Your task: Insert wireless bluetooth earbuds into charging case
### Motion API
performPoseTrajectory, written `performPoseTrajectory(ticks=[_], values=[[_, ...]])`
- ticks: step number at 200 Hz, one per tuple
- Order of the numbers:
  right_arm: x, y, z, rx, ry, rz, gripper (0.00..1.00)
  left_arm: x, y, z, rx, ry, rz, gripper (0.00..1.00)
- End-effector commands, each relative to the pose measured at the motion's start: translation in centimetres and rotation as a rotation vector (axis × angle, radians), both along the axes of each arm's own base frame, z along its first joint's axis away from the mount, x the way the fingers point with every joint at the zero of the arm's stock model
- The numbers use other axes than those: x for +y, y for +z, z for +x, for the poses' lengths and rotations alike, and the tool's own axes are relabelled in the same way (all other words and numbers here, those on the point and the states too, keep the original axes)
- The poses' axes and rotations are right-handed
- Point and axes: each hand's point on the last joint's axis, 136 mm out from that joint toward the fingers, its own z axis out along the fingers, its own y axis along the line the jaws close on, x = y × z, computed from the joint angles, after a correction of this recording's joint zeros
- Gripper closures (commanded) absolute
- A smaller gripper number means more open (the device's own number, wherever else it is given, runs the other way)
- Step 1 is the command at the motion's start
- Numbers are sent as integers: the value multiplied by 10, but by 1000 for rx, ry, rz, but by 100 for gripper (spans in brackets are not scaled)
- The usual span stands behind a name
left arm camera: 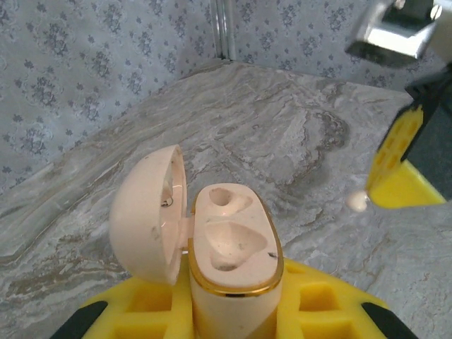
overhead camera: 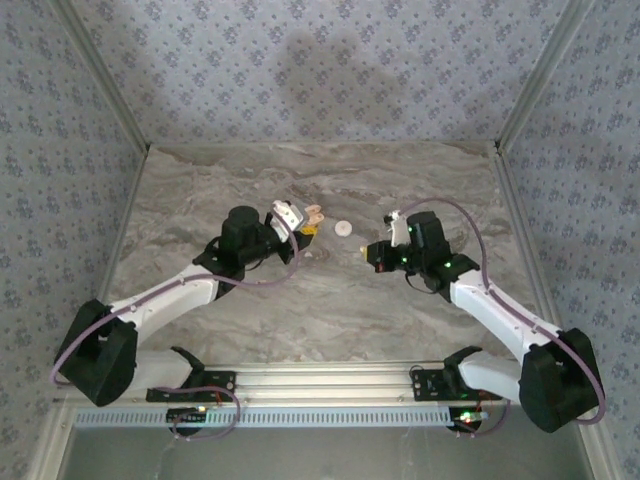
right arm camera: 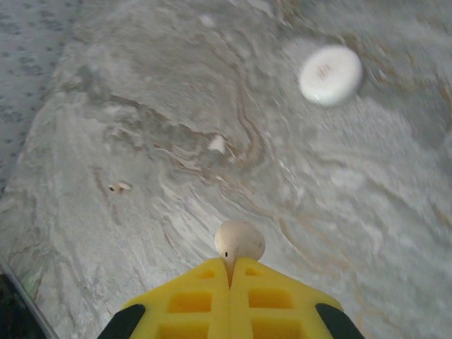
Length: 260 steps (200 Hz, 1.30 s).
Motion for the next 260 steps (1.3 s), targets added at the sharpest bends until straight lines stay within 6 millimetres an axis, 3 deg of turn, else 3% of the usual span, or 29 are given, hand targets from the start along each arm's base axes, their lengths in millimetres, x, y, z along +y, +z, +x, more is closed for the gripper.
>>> performPoseTrajectory(ticks=[1, 52, 158, 190, 206, 231, 260], values=[[-15, -33, -5, 138, -149, -52, 94, 7, 8, 1, -1, 37, -23, 83], [-32, -77, -17, 228, -233, -185, 94, 9, 7, 2, 6, 48, -21, 83], [-37, -123, -51, 405, -262, -286, 91, 9, 5, 4, 44, 61, -42, 83], [-32, -122, -56, 425, -247, -284, 85, 11, 5, 4, 47, 67, -42, 83], [-34, -119, -60, 446, -245, -296, 75, 11, 5, 3, 46, 67, -43, 83], [-35, -104, -64, 481, -229, -324, 64, 13, 7, 3, 42, 71, -45, 83], [-38, -80, -63, 506, -216, -375, 62, 16, 7, 2, 43, 77, -46, 83]])
